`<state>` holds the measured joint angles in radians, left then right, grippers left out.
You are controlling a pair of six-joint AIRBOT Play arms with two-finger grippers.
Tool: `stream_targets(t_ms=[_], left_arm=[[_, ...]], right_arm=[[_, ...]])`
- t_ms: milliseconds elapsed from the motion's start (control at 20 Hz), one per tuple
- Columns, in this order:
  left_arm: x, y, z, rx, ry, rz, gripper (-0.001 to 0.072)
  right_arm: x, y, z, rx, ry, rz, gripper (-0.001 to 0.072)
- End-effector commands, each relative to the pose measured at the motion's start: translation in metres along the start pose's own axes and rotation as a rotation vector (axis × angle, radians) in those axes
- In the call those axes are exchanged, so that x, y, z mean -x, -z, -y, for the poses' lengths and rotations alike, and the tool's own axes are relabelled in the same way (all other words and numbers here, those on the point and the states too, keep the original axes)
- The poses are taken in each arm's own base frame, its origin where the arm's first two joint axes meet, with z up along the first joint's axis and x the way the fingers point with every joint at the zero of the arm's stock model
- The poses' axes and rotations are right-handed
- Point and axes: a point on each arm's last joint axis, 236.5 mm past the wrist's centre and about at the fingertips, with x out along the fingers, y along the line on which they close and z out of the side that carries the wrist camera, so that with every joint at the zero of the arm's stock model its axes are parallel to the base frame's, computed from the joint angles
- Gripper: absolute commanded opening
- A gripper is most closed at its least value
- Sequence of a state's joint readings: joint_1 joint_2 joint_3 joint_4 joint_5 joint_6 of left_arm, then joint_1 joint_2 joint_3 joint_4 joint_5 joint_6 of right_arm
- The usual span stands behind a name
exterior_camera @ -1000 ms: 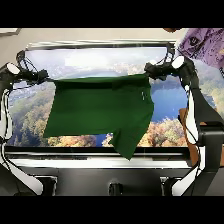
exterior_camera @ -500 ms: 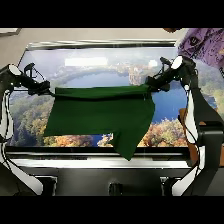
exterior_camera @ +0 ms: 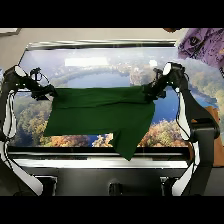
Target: Fold the clothes and pants, and hang the long-sleeved shirts on hangers.
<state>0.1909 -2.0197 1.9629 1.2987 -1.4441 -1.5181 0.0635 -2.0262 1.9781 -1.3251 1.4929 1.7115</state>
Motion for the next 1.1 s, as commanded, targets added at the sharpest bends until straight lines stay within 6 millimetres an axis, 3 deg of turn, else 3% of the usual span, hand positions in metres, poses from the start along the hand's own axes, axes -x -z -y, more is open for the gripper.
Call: stream_targets(t_ms=[0,50,200,300,400,550,650,750,850,1050], left_arm=[[0.009,0.002,-0.001,0.011,-0.003,0.0,0.0698],[0.02,0.003,-0.004,0.016,-0.005,0.008,0.0698],[0.072,0.014,-0.024,0.044,-0.034,0.038,0.0698],[0.103,0.031,-0.053,0.092,-0.087,0.045,0.0698],[0.12,0.061,-0.077,0.179,-0.092,0.058,0.0697],[0.117,0.124,-0.099,0.312,-0.083,0.092,0.0697],[0.106,0.16,-0.097,0.371,-0.057,0.112,0.0697],[0.094,0.187,-0.093,0.396,-0.052,0.118,0.0697],[0.087,0.201,-0.089,0.399,-0.048,0.096,0.0697],[0.086,0.199,-0.086,0.402,-0.034,0.101,0.0696]], right_arm=[[0.004,0.013,0.003,0.008,0.021,-0.048,0.0551],[0.014,0.018,0.002,0.056,0.022,-0.058,0.0632],[0.072,0.021,0.003,0.147,-0.027,0.019,0.0629],[0.109,0.026,0.015,0.119,-0.114,0.084,0.0619],[0.12,0.054,0.036,0.038,-0.225,0.08,0.0619],[0.092,0.125,0.05,-0.117,-0.382,0.02,0.0619],[0.065,0.172,0.039,-0.182,-0.454,-0.02,0.0619],[0.04,0.207,0.019,-0.235,-0.529,-0.02,0.0619],[0.022,0.227,0.003,-0.283,-0.589,-0.009,0.0619],[-0.019,0.253,-0.022,-0.276,-0.547,-0.04,0.0619]])
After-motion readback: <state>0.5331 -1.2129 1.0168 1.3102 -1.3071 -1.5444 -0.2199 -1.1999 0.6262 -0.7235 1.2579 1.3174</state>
